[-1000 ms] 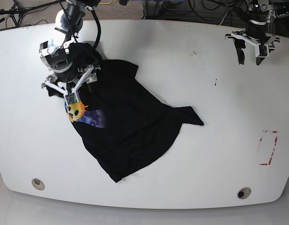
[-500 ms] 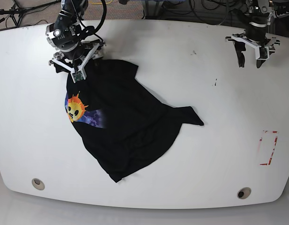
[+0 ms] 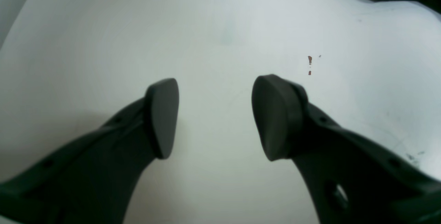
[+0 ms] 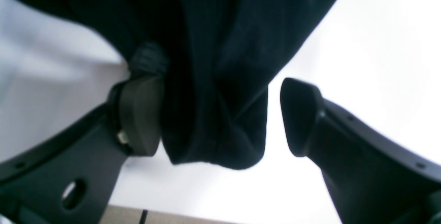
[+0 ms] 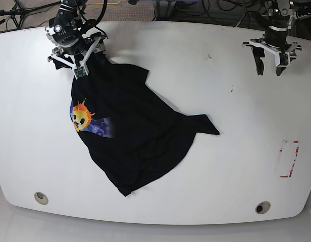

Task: Fold the T-shirt properly
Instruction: 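Grasp the black T-shirt near the collar with the right gripper, then drag the gripped shirt edge across the shirt with the right gripper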

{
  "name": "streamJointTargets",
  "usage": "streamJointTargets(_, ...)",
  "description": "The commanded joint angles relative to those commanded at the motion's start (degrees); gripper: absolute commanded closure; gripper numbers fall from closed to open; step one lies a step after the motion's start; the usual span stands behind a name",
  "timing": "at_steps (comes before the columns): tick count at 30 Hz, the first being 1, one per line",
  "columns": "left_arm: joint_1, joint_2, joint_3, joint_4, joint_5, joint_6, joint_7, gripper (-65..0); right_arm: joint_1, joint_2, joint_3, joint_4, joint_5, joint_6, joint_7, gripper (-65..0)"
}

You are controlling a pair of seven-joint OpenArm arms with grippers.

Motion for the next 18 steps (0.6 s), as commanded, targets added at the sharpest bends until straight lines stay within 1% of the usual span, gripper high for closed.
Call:
streamJointTargets(3,0.0,0.0,0.0,0.0,0.0,0.0,0.0,-35.1,0.0,-0.35,-0.09,0.09,0.35,0.0,0.0,-49.5)
streamJointTargets(10,0.0,-0.09,0.0,-0.09,0.0,0.0,0.0,-35.1,1.76,-0.26,-0.26,0.09,9.32,0.0,-0.26,-49.5)
streamJointTargets(12,0.0,-0.09,0.0,-0.09,0.0,0.0,0.0,-35.1,2.37,-0.26,-1.76,-0.09,10.73,0.0,-0.26,-49.5)
streamJointTargets(14,0.0,-0.09,0.0,-0.09,0.0,0.0,0.0,-35.1,2.46,0.0,-4.92,-0.18,11.52,0.0,-0.26,-49.5)
streamJointTargets(17,0.0,-0.18,0.0,-0.09,0.0,0.0,0.0,-35.1,2.81,0.0,-9.67,-0.18,11.16,0.0,-0.09,-49.5)
streamJointTargets(18,0.0,-0.18,0.0,-0.09,0.0,0.0,0.0,-35.1,3.08,0.0,-10.37,-0.18,11.16,0.0,-0.09,-49.5)
